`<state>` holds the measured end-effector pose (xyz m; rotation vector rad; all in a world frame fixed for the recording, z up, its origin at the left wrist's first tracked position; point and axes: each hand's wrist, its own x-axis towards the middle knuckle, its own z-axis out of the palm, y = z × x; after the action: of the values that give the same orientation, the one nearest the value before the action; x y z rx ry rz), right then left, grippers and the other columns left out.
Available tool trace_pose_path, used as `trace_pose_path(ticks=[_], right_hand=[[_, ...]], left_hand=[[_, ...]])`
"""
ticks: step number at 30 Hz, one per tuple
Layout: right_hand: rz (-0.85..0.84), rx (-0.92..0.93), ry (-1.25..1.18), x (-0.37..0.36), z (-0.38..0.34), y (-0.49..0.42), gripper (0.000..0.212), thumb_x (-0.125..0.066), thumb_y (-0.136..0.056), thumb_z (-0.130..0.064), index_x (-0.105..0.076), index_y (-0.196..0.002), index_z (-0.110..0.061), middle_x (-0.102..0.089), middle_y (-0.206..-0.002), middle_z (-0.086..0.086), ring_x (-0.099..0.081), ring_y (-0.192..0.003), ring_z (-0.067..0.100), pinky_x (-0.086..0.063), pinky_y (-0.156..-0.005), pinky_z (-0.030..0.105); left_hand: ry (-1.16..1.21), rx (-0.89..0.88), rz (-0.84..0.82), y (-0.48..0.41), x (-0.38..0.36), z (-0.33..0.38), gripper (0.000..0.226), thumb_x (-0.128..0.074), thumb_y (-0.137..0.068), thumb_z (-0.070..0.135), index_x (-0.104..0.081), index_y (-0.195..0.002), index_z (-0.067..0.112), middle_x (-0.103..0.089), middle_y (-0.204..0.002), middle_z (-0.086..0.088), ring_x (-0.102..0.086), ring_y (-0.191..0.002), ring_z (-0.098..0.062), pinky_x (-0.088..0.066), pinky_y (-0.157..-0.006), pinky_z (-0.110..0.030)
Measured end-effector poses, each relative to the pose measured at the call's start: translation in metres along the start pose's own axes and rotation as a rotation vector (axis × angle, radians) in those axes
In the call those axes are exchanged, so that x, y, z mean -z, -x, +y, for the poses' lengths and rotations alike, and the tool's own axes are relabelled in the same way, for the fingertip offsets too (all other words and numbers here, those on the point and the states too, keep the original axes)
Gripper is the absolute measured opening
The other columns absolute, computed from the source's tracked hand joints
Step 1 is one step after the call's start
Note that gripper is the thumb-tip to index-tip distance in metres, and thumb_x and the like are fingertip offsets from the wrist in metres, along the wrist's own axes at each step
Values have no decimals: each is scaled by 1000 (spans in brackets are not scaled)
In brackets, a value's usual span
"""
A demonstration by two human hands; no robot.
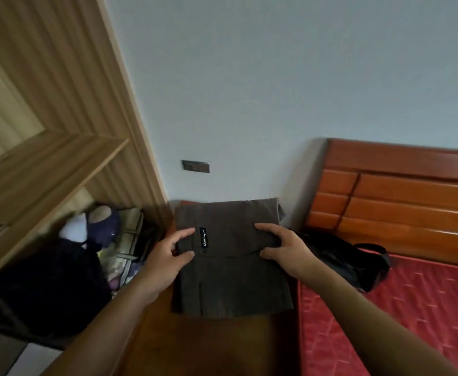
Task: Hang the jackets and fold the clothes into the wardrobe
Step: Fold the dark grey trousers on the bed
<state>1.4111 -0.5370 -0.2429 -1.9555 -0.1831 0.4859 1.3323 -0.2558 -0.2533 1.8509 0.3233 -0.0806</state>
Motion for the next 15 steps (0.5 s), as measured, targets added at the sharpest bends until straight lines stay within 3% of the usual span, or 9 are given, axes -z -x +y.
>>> trace_pose_path(ticks=[3,6,8,10,15], right_hand=[[-106,13,10,-52,-34,-51,62,-70,-88,-3,-56,-138,-37,-54,-131,-4,-60,-112,15,-57,-86,24],[-161,61,38,-102,-68,-97,60,-69,-87,-3,-57,-131,-42,-53,-133,-2,-59,-116,19,-56,-98,38],[-210,90,58,-132,-86,-122,60,-68,-86,-2,-58,-130,-42,-55,-134,-1,-60,-115,18,-55,-101,39],[-270,103,75,-156,-102,-143,61,-68,-87,-3,-57,-133,-41,-55,-134,-3,-59,-116,16,-54,-102,39],[-407,147,107,-201,-133,-193,63,-65,-89,0,-55,-139,-35,-53,-133,-6,-56,-118,14,-53,-96,29]], left_hand=[[35,31,94,-13,63,-19,56,-67,-93,7,-64,-116,58,-68,-126,5,-64,-117,-15,-54,-100,-45],[94,56,187,-19,116,-32,53,-65,-94,3,-65,-120,50,-68,-125,3,-66,-115,-15,-57,-94,-35],[131,76,247,-23,148,-39,51,-63,-94,-1,-63,-126,39,-68,-124,3,-66,-115,-13,-57,-89,-26],[149,102,285,-26,175,-44,50,-62,-95,0,-61,-133,33,-67,-126,4,-64,-115,-10,-56,-91,-26],[181,153,409,-34,219,-57,50,-62,-96,1,-59,-136,30,-65,-125,8,-63,-112,-5,-55,-85,-20]])
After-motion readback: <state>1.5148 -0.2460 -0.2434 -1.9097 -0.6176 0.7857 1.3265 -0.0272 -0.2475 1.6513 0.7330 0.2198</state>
